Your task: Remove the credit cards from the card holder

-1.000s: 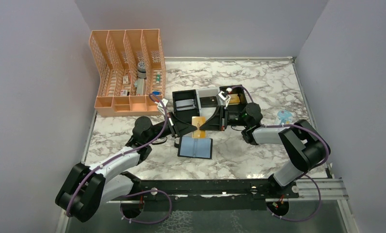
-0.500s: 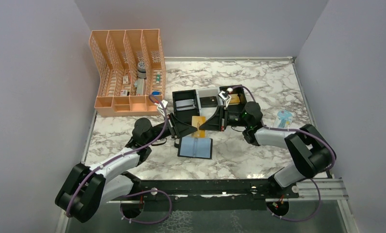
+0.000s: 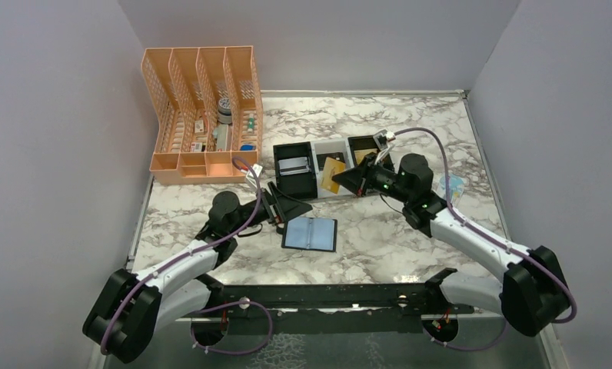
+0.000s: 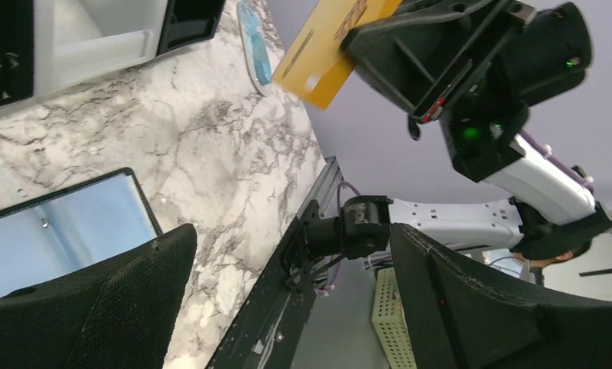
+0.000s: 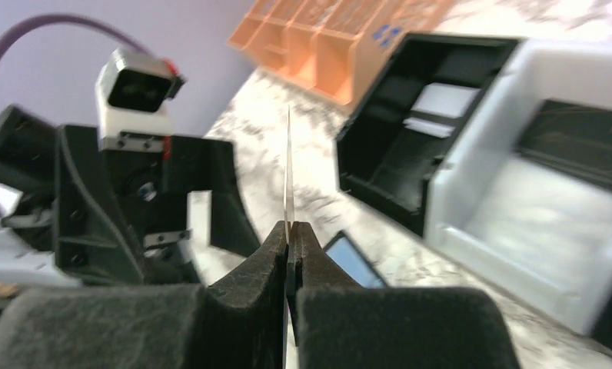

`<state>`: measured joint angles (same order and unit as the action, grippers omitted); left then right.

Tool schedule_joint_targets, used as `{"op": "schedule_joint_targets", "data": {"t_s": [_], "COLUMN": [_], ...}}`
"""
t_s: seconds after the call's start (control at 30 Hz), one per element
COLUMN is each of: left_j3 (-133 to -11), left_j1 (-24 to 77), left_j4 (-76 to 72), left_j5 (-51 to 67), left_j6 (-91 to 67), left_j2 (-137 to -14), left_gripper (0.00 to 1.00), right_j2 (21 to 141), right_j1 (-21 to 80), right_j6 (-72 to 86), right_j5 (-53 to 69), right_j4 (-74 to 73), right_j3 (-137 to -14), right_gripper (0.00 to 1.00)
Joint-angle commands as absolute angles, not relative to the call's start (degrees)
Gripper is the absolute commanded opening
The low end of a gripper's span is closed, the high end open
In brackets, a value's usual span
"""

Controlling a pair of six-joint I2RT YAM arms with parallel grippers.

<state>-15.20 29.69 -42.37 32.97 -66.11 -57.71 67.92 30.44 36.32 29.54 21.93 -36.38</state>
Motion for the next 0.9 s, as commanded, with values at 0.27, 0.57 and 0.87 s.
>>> {"op": "schedule_joint_targets", "data": {"t_s": [0.27,0.57,0.87], "left_j3": [-20.51,-31.28,-32.37], "left_j1": [29.80,29.86,29.82], "left_j4": [-22.56,7.17,9.84], "left_j5": [27.85,14.05,9.50], "left_j6": [-54.33,-37.55,-35.33], "left_j2": [-53.78,-49.42,-47.22], "left_gripper": [0.99,0.99,0.99], "right_j2": [65.07,67.99,73.41], "right_j1": [30.58,14.63,10.55], "right_j6": [20.59,26.14,23.97], "right_j5": [-18.50,0.89,11.86], "right_j4": [-2.39,-1.65,4.93], "right_j3": [-42.15,-42.43,-47.96], "right_gripper": [0.01,0.01,0.01]}}
